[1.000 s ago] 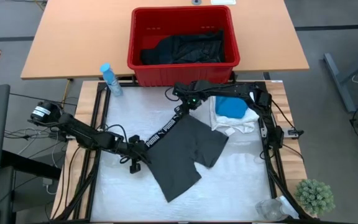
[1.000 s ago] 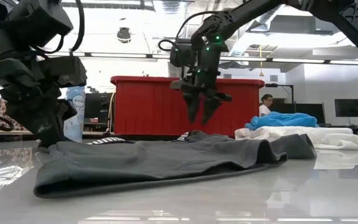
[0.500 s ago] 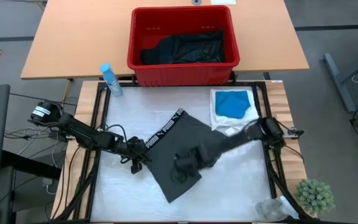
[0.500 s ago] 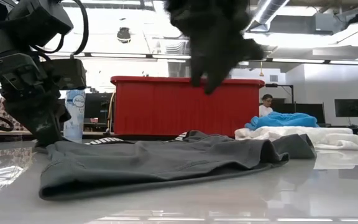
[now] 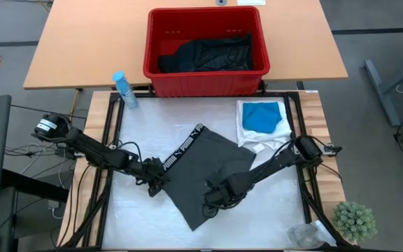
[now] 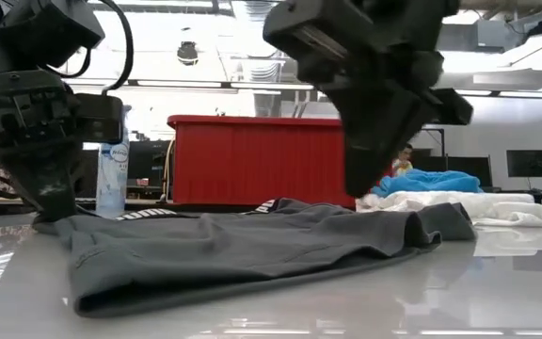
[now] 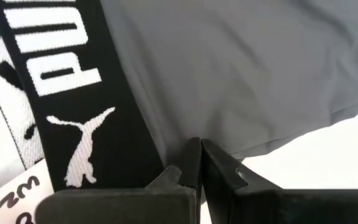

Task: Fold laundry
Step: Fold the gray boxers

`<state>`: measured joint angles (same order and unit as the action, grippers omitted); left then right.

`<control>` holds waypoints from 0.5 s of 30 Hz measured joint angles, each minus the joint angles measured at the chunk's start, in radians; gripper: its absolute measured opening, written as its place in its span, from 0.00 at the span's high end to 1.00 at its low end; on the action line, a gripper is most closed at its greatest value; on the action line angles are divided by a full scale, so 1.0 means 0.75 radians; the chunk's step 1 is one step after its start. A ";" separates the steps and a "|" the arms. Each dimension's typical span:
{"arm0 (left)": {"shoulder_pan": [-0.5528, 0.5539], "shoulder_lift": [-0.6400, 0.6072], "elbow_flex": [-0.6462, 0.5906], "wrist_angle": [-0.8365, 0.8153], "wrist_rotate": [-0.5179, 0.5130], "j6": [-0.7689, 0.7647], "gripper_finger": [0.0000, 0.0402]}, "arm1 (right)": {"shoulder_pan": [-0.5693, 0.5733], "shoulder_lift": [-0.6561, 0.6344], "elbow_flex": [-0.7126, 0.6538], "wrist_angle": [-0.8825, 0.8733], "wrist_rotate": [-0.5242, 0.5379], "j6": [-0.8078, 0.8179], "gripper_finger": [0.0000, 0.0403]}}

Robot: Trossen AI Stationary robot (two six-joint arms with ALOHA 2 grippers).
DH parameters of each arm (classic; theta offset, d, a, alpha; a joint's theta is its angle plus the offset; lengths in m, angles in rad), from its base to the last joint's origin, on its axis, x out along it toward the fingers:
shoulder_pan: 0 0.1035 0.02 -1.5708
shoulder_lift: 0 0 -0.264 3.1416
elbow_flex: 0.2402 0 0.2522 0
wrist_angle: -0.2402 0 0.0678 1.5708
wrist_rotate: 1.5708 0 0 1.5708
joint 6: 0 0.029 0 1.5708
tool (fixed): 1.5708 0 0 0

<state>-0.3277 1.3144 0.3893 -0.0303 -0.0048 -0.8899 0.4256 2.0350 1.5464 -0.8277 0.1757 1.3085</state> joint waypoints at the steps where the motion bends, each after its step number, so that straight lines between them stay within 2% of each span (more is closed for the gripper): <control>1: -0.010 0.001 0.000 0.002 0.000 -0.024 1.00 | 0.004 0.000 -0.018 0.022 -0.016 -0.003 0.97; 8: -0.098 0.002 -0.001 0.099 0.001 -0.197 1.00 | 0.037 -0.001 -0.145 0.093 -0.097 0.035 0.96; 15: -0.148 0.002 -0.003 0.231 0.050 -0.343 1.00 | 0.046 -0.007 -0.191 0.028 -0.127 0.040 0.96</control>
<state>-0.4385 1.3159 0.3870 0.1431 0.0327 -1.1473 0.4598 2.0296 1.4033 -0.8068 0.0803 1.3382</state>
